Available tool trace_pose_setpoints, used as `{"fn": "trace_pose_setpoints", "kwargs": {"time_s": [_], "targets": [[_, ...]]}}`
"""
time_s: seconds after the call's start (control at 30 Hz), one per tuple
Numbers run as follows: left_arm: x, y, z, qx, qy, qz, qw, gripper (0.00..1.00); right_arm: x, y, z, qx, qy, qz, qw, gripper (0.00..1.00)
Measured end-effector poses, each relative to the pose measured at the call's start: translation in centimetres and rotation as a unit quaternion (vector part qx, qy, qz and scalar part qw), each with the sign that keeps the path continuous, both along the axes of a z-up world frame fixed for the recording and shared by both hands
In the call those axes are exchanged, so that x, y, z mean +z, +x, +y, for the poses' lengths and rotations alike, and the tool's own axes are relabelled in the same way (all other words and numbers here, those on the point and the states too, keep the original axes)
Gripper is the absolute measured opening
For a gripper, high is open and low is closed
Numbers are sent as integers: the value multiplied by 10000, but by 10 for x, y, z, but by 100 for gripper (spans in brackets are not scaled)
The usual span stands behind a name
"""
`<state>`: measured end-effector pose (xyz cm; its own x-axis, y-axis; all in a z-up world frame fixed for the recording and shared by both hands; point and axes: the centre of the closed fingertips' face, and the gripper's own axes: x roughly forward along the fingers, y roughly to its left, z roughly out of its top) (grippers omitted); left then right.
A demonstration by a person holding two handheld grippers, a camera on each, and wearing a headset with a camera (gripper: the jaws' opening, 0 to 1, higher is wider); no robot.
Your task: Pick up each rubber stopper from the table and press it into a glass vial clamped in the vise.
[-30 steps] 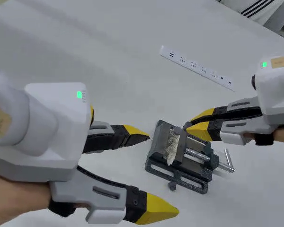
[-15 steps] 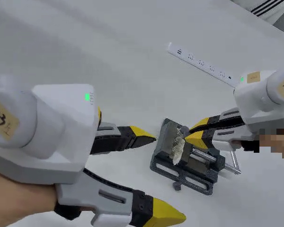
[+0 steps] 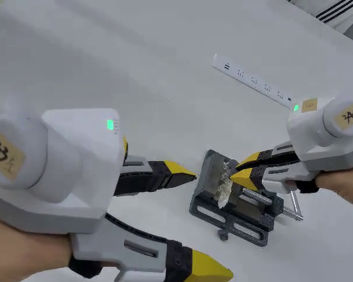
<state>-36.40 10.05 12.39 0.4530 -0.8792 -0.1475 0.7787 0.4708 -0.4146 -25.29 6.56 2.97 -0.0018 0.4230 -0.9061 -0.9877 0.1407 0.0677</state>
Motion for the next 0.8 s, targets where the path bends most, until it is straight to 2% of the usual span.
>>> {"fn": "trace_pose_setpoints", "kwargs": {"time_s": [0.8], "targets": [[1, 1, 1, 22, -62, 23, 10000, 69, 0, 0, 2, -128, 66, 43, 9999, 6]]}}
